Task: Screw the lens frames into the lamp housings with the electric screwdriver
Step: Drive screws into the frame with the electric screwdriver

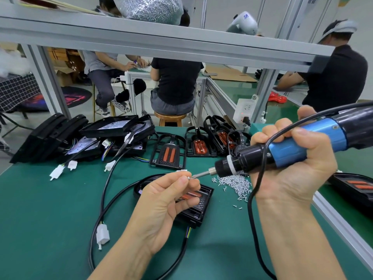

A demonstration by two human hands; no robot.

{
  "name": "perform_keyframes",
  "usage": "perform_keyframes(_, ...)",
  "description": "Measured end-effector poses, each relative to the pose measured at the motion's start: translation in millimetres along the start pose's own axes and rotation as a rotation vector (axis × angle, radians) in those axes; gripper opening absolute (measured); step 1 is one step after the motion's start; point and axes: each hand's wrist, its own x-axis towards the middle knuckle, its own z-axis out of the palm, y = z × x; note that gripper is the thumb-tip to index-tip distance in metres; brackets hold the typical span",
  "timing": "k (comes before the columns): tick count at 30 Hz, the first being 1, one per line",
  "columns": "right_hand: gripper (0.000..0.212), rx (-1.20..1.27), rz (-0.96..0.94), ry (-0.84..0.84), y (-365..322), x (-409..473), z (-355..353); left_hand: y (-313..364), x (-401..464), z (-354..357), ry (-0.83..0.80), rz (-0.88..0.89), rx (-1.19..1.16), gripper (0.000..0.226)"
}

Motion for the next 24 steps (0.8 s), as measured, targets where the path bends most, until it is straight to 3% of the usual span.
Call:
perform_keyframes(18, 0.026, -0.047, -0.079, -0.015, 8.0, -5.3, -8.4, -11.4, 1.7, 10.2, 0.093, 0.073, -0.025, 0.011)
perform_keyframes(24, 0.025, -0.023, -0.073, 0.03, 6.4, -2.6, -12.9, -12.5, 3.1, 8.5, 0.084, 0.064, 0.024, 0.024)
